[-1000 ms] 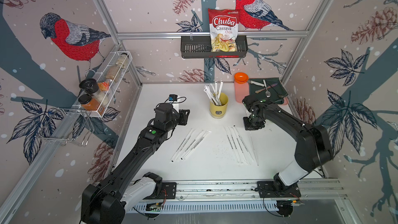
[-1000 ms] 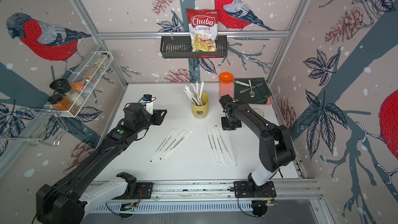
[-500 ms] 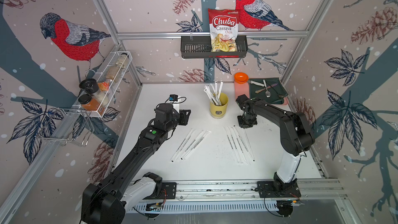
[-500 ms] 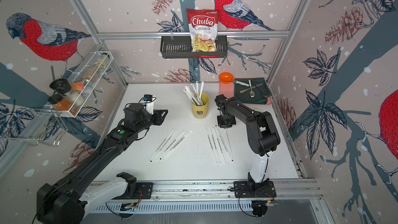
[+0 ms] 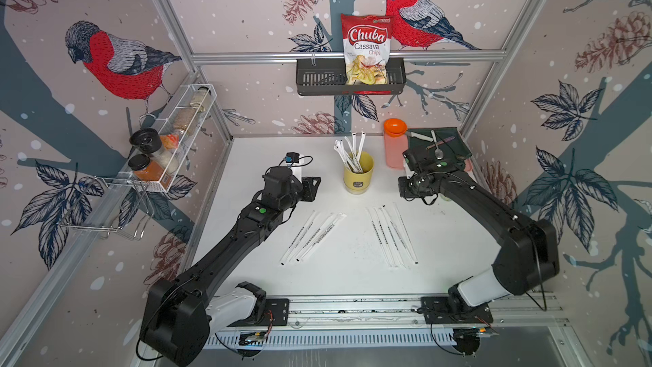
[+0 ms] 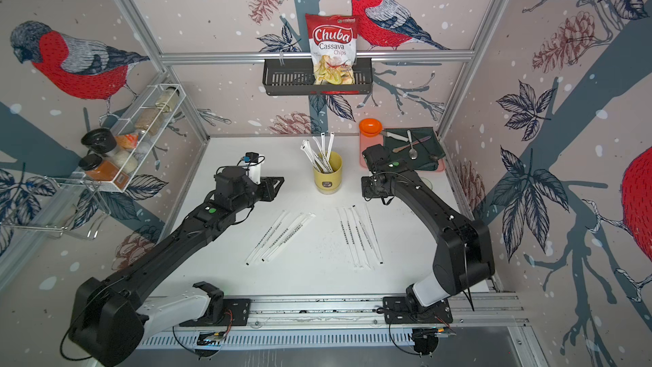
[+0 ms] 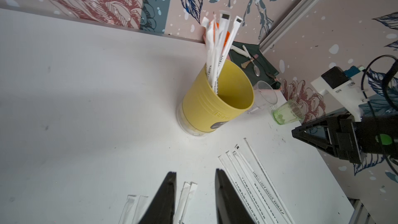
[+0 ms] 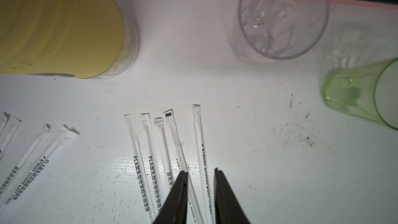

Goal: Take the straws out of the storage container
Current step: Place the straw at the center of the board, then pick up the straw from the container.

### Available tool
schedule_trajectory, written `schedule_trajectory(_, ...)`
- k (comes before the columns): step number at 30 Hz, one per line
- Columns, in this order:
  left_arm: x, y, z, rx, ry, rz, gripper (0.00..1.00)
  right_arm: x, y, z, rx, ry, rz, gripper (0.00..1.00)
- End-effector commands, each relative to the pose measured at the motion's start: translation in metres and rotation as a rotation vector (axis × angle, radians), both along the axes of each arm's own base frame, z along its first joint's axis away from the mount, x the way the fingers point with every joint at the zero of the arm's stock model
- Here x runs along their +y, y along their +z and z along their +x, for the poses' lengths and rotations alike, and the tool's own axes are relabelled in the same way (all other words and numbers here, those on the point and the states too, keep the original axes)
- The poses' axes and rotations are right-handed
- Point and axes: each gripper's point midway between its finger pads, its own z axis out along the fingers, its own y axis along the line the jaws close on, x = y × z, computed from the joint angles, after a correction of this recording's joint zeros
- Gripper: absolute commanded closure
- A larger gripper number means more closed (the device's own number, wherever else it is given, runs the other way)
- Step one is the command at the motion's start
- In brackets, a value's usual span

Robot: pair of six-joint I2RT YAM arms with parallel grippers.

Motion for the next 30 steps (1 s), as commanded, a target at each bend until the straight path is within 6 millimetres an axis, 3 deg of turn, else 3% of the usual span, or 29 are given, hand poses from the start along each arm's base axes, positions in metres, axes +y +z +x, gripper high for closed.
schedule_trajectory(1,-0.028,0.048,0.015,-0.175,-0.043,-0.082,0.67,0.001,0.022,0.011,-0.138,-0.030,0.062,0.75)
schedule_trajectory(5,-0.049,0.048,0.037,-0.171,-0.073,-0.099,0.67,0.003,0.036,0.007,-0.200,-0.006,0.104,0.74)
schedule_trajectory(13,-0.072,0.021,0.087,-0.052,-0.055,-0.027,0.69,-0.008,0.037,0.002,-0.222,-0.001,0.089,0.75)
schedule_trajectory(17,-0.071,0.007,0.103,-0.009,-0.010,0.000,0.70,-0.006,0.036,0.000,-0.220,0.009,0.107,0.75)
schedule_trajectory(30,-0.074,-0.017,0.107,0.057,-0.012,0.009,0.71,-0.008,0.042,-0.006,-0.244,0.013,0.121,0.75)
